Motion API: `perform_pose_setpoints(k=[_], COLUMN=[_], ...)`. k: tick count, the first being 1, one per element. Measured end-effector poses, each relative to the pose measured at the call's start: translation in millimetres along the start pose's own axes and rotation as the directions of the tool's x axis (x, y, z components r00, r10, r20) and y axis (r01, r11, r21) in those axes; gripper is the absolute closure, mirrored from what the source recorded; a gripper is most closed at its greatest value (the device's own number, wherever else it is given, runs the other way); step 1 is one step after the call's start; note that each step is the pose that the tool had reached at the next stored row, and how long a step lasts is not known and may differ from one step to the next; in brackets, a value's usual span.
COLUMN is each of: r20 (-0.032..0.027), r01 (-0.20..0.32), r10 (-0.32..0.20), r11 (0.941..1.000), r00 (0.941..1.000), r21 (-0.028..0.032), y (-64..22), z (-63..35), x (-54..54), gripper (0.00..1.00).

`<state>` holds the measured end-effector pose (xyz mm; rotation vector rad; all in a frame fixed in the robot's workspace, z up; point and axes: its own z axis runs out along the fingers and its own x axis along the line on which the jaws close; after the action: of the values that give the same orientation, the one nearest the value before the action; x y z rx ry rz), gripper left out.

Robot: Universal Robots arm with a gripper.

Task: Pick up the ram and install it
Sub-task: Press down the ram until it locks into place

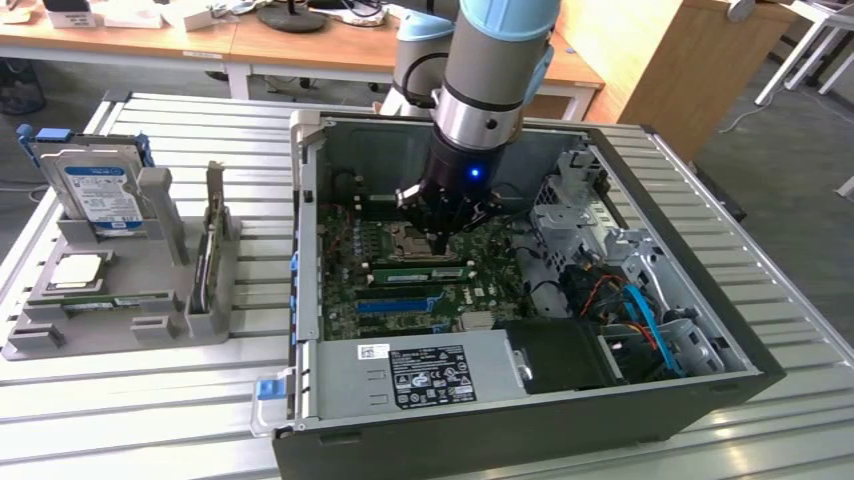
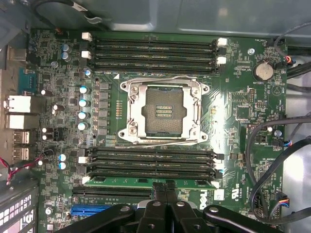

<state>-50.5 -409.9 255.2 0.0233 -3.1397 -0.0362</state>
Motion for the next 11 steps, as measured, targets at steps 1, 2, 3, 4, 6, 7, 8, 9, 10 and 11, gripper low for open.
perform_pose_setpoints(k=[1,2,3,4,6,7,8,9,10,11], r20=[-0.0001,-0.0001,-0.0001,-0.0001,-0.0001,-0.0001,-0.0001,-0.0001,-0.0001,-0.0001], r01=[0.0,0.0,0.0,0.0,0.0,0.0,0.0,0.001,0.001,0.002], r10=[0.0,0.0,0.0,0.0,0.0,0.0,0.0,-0.001,-0.001,-0.002], r11=[1.0,1.0,1.0,1.0,1.0,1.0,1.0,1.0,1.0,1.0], r00=[1.0,1.0,1.0,1.0,1.0,1.0,1.0,1.0,1.0,1.0], r21=[0.0001,0.0002,0.0002,0.0002,0.0001,0.0001,0.0001,0.0001,0.0001,0.0001], y=[0.0,0.0,0.0,0.0,0.0,0.0,0.0,0.1,0.1,0.1], z=[-0.2,-0.4,-0.7,-0.9,-1.3,-1.5,-1.7,-1.8,-1.9,-2.0], x=[0.0,0.0,0.0,0.0,0.0,0.0,0.0,0.0,0.0,0.0], gripper=[0.9,0.9,0.9,0.9,0.9,0.9,0.9,0.9,0.9,0.9])
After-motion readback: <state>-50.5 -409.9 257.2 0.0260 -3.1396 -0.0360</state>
